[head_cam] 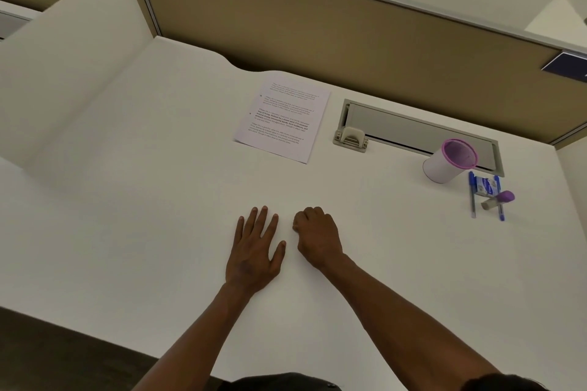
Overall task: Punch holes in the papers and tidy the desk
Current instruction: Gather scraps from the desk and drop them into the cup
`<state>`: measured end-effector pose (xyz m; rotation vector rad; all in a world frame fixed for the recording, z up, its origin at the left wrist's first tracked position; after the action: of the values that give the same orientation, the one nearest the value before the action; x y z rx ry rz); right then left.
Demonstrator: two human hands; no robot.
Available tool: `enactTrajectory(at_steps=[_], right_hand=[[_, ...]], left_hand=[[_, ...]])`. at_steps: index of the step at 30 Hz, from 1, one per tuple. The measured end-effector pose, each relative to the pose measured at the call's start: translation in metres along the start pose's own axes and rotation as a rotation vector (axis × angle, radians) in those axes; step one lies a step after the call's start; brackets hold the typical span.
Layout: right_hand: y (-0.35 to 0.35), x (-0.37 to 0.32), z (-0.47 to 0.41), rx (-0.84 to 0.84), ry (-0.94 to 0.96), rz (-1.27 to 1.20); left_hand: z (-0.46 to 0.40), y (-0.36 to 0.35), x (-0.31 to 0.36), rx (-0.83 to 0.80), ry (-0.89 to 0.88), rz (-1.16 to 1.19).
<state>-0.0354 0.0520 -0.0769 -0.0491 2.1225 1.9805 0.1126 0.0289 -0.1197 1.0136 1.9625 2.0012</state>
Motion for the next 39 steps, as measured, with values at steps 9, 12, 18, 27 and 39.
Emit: enactTrajectory(at_steps=[9, 12, 18, 27, 39], right_hand=[[0.013, 0.043, -0.001, -0.047, -0.569, -0.776], [0.028, 0.082, 0.012, 0.027, -0.943, -1.398], [0.098, 0.186, 0.015, 0.223, -1.0, -1.743], [0.196, 0.368, -0.019, 0.406, -1.09, -0.713], [0.189, 0.362, -0.056, 0.118, -0.712, 0.045]], left_hand=[[0.0, 0.002, 0.001, -0.028, 0.005, 0.005], [0.0, 0.002, 0.001, -0.027, 0.008, 0.013], [-0.007, 0.007, 0.0, 0.043, 0.074, 0.111], [-0.034, -0.009, -0.007, 0.035, 0.15, -0.019], [-0.034, -0.009, -0.01, 0.077, 0.167, -0.016]])
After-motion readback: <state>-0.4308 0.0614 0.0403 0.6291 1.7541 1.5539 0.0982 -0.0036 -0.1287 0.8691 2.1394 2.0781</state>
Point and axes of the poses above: each hand's wrist, its own z-axis away from the middle knuckle, its own y-axis out of the back of the hand, x = y × z, the point moved 6 cm from there along -z, towards the middle knuckle, and after that the axes turned 3 degrees about x, right-handed, at the moved point
